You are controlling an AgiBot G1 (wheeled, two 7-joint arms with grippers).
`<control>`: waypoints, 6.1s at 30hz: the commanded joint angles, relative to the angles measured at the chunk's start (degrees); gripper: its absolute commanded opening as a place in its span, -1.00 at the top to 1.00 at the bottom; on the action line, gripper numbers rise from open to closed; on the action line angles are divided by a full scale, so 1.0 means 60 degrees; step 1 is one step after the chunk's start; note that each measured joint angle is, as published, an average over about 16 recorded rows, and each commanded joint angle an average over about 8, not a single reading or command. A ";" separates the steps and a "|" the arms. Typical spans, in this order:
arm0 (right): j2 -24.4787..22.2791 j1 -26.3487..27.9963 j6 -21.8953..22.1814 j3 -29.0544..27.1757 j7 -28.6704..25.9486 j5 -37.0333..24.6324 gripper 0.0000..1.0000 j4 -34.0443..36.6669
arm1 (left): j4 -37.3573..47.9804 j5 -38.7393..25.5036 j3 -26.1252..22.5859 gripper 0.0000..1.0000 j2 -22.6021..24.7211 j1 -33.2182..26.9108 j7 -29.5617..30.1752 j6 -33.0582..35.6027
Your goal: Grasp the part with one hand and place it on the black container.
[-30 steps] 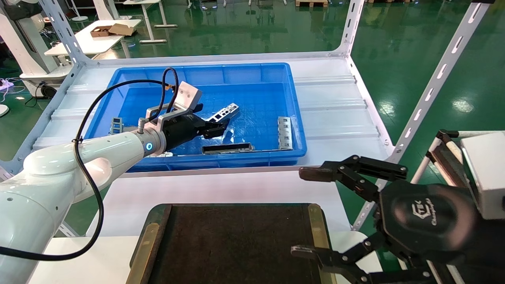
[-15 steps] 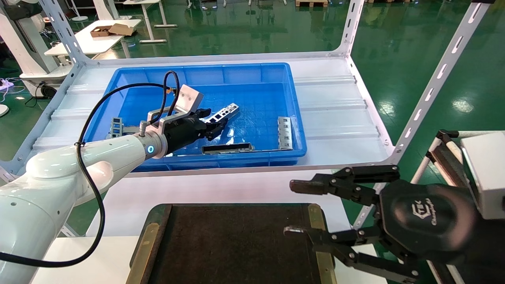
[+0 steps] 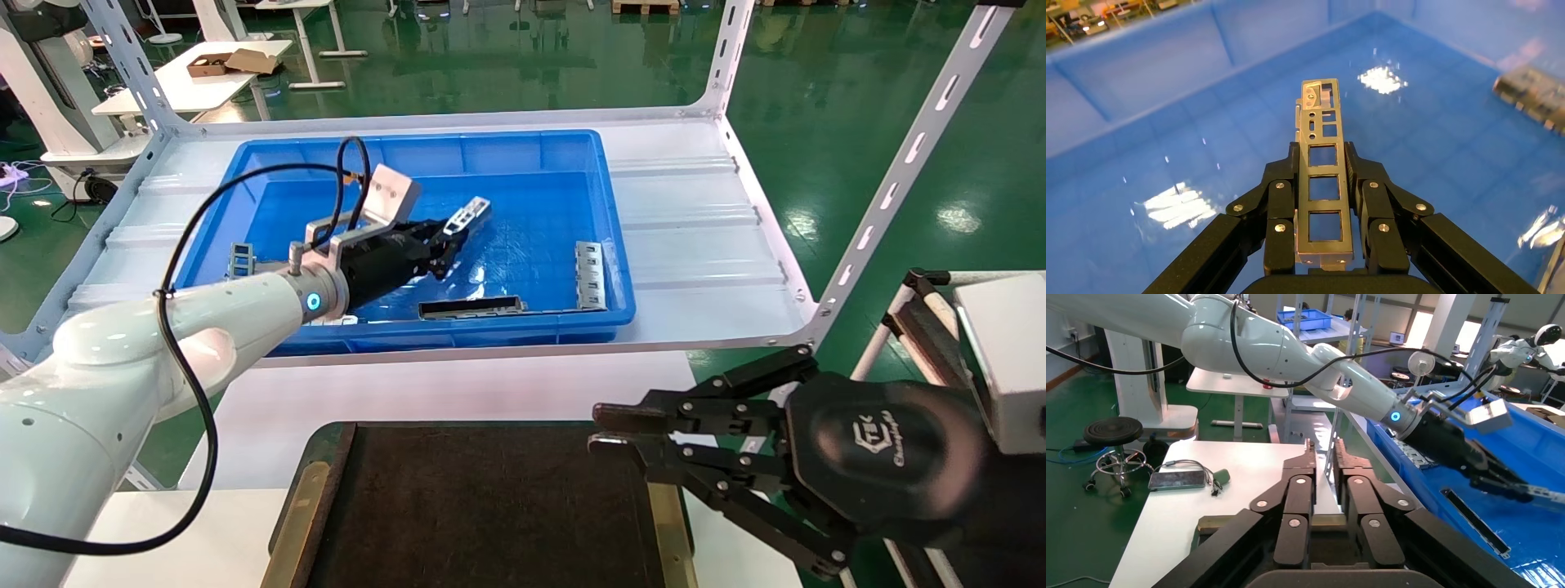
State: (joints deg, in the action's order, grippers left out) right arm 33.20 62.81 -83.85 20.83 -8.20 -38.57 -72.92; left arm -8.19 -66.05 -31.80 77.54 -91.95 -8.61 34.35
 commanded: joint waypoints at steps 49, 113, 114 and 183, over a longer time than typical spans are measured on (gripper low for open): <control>-0.0002 0.0002 0.0002 0.0006 0.0003 0.0004 1.00 0.0000 | -0.8419 0.2178 0.0169 1.00 -0.4151 0.5048 0.4305 0.7217; -0.0005 0.0004 0.0005 0.0014 0.0007 0.0009 1.00 0.0000 | -0.7416 -0.0285 -0.1504 1.00 -0.0125 0.8419 0.9165 -0.5621; -0.0005 0.0004 0.0005 0.0014 0.0007 0.0009 1.00 0.0000 | -0.7397 -0.0274 -0.1533 1.00 -0.0123 0.8413 0.9176 -0.5656; -0.0008 0.0006 0.0009 0.0022 0.0011 0.0015 -1.00 0.0000 | -0.9356 0.2619 0.1026 -1.00 -0.5413 0.8541 0.3776 0.4141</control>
State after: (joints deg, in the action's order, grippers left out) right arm 33.14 62.84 -83.80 20.96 -8.14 -38.48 -72.92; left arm -64.92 -50.78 -25.98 45.21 -40.67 14.66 58.51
